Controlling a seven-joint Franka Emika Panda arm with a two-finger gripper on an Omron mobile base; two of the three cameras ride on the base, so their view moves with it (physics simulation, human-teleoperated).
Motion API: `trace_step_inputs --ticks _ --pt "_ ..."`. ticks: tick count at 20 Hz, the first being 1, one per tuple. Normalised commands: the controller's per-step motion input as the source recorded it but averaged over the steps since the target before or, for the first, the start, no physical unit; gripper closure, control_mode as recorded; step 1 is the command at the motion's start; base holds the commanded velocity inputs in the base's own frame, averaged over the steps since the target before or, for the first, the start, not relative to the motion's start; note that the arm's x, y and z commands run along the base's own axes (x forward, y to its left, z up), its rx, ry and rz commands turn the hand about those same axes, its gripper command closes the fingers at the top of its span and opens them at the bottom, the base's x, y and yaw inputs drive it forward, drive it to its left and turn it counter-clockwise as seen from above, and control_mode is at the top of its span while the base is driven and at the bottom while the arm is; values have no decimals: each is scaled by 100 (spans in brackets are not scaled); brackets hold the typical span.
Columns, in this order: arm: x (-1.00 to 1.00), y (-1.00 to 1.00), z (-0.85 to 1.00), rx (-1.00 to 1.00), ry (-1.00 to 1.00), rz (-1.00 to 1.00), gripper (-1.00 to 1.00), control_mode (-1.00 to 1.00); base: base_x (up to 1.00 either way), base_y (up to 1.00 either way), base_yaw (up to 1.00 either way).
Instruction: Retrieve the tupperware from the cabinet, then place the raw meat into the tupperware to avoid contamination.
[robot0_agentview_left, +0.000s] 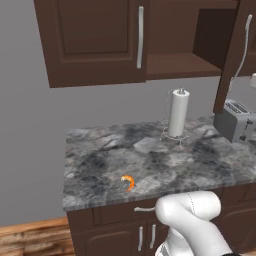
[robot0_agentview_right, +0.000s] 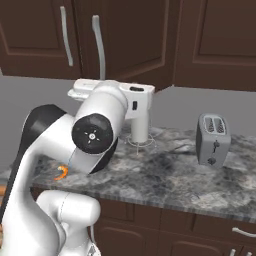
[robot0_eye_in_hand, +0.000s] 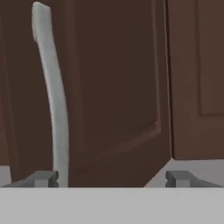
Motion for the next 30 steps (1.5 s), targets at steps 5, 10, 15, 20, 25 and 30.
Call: trace_step_inputs --ticks 5,10,15,20,25,30 --pt "-84 21 -31 -14 2 7 -100 -100 0 0 0" --pt "-90 65 -46 -27 0 11 -100 -100 0 0 0" --pt "-86 75 -66 -33 0 11 -100 -100 0 0 0" --pt "-47 85 -66 -38 -1 6 -100 -100 0 0 0" --pt "-1 71 -5 -29 -22 0 -100 -100 0 0 0" --pt "8 62 -3 -28 -27 -1 -100 -100 0 0 0"
